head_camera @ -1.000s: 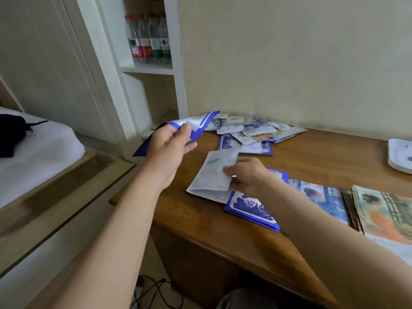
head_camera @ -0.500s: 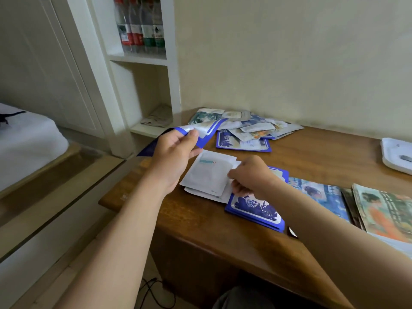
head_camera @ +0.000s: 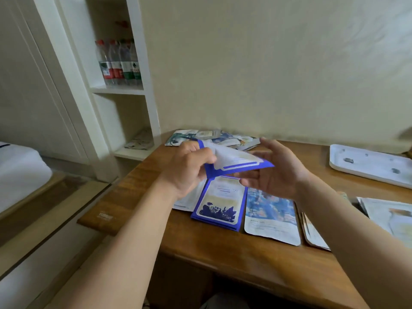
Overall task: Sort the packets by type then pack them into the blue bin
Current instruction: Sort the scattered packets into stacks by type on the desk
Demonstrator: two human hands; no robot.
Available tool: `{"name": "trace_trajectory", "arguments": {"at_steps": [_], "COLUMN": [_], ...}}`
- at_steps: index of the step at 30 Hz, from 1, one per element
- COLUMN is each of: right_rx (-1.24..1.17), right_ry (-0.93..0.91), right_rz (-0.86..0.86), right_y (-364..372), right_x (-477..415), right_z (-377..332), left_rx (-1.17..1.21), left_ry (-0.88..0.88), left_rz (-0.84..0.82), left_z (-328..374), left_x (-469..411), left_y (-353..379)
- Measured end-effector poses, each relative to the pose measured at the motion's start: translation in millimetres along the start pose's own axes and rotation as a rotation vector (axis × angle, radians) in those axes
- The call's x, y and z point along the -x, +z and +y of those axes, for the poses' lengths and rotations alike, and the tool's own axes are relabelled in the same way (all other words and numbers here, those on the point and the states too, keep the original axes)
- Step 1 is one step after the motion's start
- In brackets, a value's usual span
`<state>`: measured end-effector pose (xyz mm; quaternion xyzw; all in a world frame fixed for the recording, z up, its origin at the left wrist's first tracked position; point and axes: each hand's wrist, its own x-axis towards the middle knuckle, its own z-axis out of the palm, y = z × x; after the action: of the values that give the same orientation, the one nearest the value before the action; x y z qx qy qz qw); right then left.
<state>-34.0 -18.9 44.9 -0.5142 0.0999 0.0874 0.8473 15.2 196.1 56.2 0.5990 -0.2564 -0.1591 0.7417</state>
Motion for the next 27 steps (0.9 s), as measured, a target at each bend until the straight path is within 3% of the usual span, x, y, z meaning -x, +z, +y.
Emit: {"name": "trace_trajectory", "arguments": {"at_steps": [7,12,17,27], "right_rx": [0.068,0.087,0.067,0.219], "right_ry": [-0.247,-0.395,-0.469,-0.511], "right_rz": [0.074,0.241,0.357,0.318], "right_y": [-57.4,-103.0,-134.3,-163.9], "right_x": [56.7,90.5,109.0,95.0], "right_z": [-24.4,-31.1,-35.2,-43.1], "left_rx": [-0.145,-0.203,-0.138,-0.024], "left_ry": [-0.099,-0.211,-0.273,-0.222], "left_rz": [-0.304,-0.417,-0.333,-0.124], "left_z": [-4.5,-28.6,-49.1,-74.8], "left_x": [-10.3,-29.1,-40.8,-78.0], "left_y": [80.4,118.8,161.1,186.1]}}
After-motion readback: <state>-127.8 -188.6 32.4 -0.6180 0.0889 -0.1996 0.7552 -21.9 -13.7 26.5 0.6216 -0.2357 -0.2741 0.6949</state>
